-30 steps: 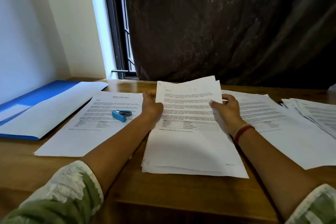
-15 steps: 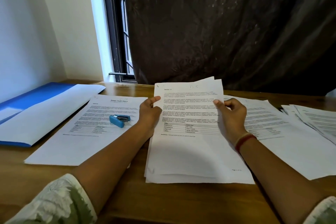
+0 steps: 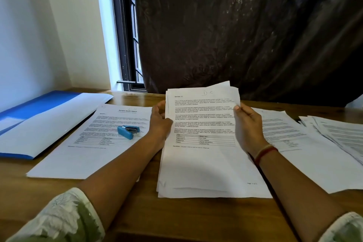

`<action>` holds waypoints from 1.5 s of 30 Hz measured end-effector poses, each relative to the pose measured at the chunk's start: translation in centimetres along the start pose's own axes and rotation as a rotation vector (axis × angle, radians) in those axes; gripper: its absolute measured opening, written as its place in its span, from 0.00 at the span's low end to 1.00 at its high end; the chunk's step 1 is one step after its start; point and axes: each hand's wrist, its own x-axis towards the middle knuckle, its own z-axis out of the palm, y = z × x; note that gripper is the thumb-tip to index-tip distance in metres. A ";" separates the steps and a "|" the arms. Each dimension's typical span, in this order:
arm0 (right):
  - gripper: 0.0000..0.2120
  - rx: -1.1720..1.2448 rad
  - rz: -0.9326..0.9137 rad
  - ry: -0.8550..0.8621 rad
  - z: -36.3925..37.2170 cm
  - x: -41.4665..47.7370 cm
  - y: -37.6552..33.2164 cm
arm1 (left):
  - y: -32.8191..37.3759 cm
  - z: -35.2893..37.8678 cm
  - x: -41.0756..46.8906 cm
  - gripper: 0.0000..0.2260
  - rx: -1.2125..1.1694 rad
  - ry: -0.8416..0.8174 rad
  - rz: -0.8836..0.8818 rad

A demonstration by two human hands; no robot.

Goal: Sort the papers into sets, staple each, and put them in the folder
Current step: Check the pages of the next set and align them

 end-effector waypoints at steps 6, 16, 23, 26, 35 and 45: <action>0.07 0.008 0.044 0.012 0.1 0.1 -0.6 | -0.1 -0.2 0.2 0.19 0.054 -0.002 -0.015; 0.15 0.104 0.259 -0.165 -0.5 -0.1 -1.2 | -0.4 -0.5 0.5 0.09 -0.062 -0.018 -0.007; 0.07 -0.083 0.159 0.066 -0.9 0.3 -0.7 | -0.6 -0.5 0.9 0.09 -0.170 -0.043 -0.042; 0.08 -0.151 0.129 0.053 -1.1 0.5 -0.1 | -1.3 -0.3 1.4 0.06 -0.150 -0.077 0.076; 0.12 0.001 0.197 0.292 -0.7 1.6 0.7 | -1.5 0.4 0.8 0.14 0.025 -0.106 0.591; 0.08 -0.012 0.182 0.350 -0.8 2.1 1.0 | -2.1 -0.2 2.2 0.12 0.029 -0.165 0.338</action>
